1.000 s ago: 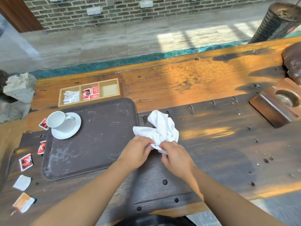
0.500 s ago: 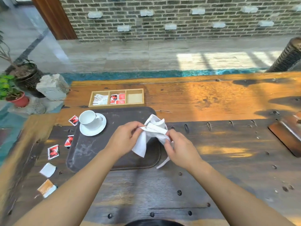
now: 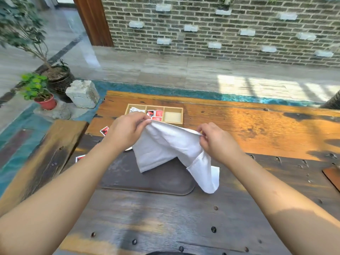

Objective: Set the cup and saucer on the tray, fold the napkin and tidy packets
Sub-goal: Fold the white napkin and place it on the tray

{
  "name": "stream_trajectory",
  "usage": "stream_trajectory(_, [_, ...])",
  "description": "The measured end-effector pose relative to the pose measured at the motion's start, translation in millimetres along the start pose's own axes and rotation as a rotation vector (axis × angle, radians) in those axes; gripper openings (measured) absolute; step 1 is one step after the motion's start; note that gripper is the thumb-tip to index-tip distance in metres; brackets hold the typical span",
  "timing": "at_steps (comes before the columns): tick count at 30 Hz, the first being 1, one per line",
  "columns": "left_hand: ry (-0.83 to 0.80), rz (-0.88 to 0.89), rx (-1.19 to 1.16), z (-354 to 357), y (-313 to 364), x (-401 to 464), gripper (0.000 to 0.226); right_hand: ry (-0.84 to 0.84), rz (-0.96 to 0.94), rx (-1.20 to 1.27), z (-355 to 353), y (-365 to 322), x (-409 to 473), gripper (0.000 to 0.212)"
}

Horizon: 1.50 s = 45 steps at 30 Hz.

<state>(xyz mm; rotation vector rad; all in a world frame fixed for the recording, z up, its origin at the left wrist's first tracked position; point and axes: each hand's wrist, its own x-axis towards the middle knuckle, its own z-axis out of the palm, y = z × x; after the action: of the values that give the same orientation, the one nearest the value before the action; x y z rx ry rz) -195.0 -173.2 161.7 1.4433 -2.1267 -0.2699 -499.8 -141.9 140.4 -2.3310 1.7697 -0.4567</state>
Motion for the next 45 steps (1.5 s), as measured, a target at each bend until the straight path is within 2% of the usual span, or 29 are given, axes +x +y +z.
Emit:
stream_trajectory(6, [-0.036, -0.006, 0.045, -20, -17, 26, 0.019, -0.042, 0.141, -0.127, 1, 7, 22, 0.021])
stream_trajectory(12, [0.046, -0.062, 0.093, -46, -24, 56, 0.022, 0.069, 0.195, -0.226, -25, 7, 49, 0.012])
stream_trajectory(16, [0.181, -0.046, 0.109, -66, -20, 53, 0.020, 0.139, 0.156, -0.293, -45, 0, 55, 0.019])
stream_trajectory(19, [0.187, -0.014, 0.115, -71, -19, 29, 0.018, 0.124, 0.085, -0.292, -48, -7, 42, 0.022])
stream_trajectory(25, [0.034, -0.051, 0.147, -51, -27, -61, 0.013, 0.036, -0.052, -0.194, -21, -8, -6, 0.014])
stream_trajectory(34, [-0.175, -0.151, 0.095, 0, -35, -207, 0.011, -0.225, -0.036, -0.134, 46, -25, -103, 0.020])
stream_trajectory(41, [-0.296, -0.185, 0.120, 18, -47, -292, 0.014, -0.391, -0.034, -0.263, 96, -43, -177, 0.019])
stream_trajectory(45, [-0.332, -0.224, 0.135, 21, -51, -329, 0.016, -0.469, 0.035, -0.327, 114, -58, -212, 0.023])
